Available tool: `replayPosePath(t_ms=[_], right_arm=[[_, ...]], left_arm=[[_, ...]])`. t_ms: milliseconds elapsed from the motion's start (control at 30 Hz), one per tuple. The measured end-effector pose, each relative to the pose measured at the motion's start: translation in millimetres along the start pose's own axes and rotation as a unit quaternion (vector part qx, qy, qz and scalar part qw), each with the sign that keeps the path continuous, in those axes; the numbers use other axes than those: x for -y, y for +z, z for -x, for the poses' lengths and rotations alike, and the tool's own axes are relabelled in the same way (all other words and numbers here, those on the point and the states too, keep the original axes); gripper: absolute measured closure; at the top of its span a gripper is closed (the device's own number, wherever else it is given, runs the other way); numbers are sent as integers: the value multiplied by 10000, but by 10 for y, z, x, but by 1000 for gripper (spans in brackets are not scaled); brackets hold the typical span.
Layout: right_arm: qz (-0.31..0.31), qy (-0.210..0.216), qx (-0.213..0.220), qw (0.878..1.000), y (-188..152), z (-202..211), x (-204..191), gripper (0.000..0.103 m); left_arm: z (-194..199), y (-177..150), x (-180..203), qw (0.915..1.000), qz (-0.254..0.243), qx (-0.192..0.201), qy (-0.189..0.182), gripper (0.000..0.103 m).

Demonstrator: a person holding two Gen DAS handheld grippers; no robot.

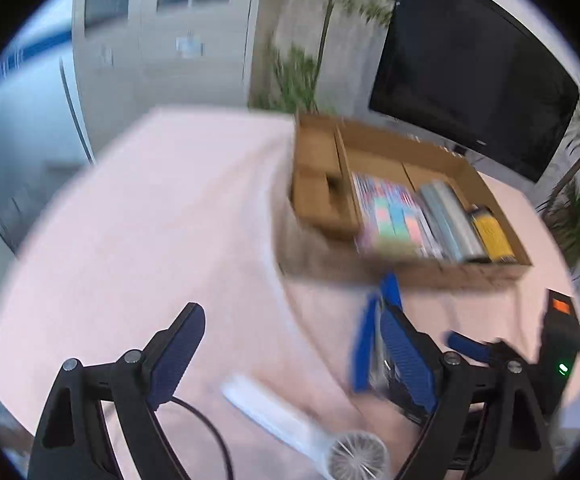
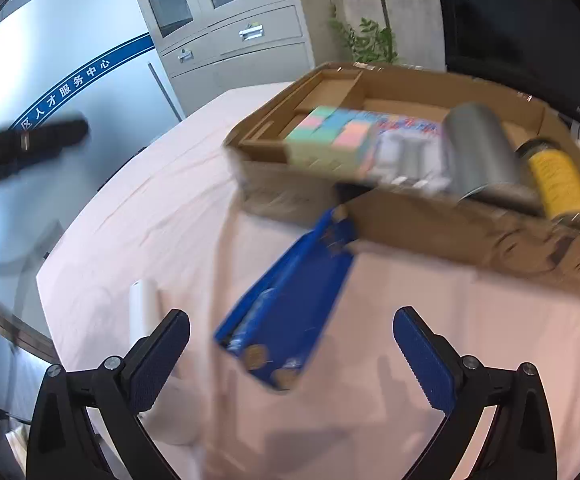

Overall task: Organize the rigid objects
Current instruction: 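Grasp the blue stapler with the right gripper and lift it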

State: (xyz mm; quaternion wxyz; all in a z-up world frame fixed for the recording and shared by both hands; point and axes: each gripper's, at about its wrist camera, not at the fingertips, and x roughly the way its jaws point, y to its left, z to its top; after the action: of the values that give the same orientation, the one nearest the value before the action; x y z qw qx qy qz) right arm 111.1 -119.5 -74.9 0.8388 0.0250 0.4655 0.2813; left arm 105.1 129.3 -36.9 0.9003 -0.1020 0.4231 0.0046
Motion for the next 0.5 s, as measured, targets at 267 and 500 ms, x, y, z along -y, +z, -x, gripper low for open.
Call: replayPosePath(t_ms=[267, 500], right_arm=[[137, -342, -261, 9990, -92, -528, -162, 35], [-909, 506, -21, 9946, -336, -201, 457, 67]], left_arm=[[-168, -400, 42, 9995, 271, -152, 47, 14], [-176, -379, 440, 9962, 176, -326, -787, 14]])
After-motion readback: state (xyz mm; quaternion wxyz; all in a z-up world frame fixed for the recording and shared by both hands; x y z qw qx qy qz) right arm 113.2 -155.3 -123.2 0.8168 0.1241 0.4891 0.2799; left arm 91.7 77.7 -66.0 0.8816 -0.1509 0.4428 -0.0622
